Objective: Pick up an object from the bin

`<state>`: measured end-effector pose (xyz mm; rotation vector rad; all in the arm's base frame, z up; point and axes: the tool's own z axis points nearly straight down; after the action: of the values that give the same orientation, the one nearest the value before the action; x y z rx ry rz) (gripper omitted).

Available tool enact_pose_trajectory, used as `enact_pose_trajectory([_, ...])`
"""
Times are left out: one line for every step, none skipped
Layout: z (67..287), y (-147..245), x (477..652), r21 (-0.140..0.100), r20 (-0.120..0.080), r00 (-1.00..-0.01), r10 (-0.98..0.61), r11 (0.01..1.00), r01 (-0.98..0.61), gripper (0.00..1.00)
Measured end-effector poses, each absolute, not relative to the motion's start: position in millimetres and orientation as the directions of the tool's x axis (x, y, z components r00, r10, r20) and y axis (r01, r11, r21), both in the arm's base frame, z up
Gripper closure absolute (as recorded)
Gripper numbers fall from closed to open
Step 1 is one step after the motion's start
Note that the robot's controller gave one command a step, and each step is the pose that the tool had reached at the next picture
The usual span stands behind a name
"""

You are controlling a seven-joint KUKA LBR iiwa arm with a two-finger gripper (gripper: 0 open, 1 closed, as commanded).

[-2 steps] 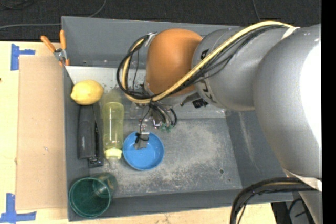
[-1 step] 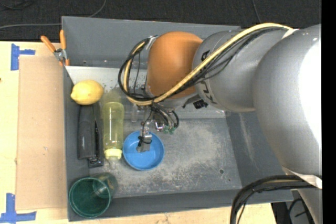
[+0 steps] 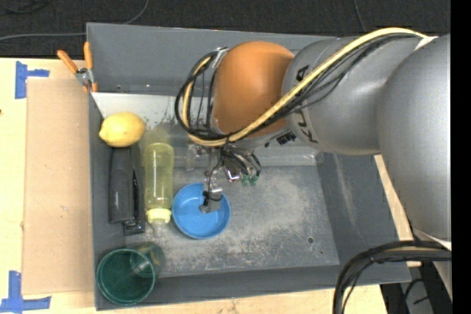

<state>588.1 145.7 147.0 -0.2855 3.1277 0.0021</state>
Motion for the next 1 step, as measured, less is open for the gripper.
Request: enact_pose_trajectory([102.1,184.9,588.9,0.002,0.002,-0.93,-0.368,0.93,-0.368,0.0])
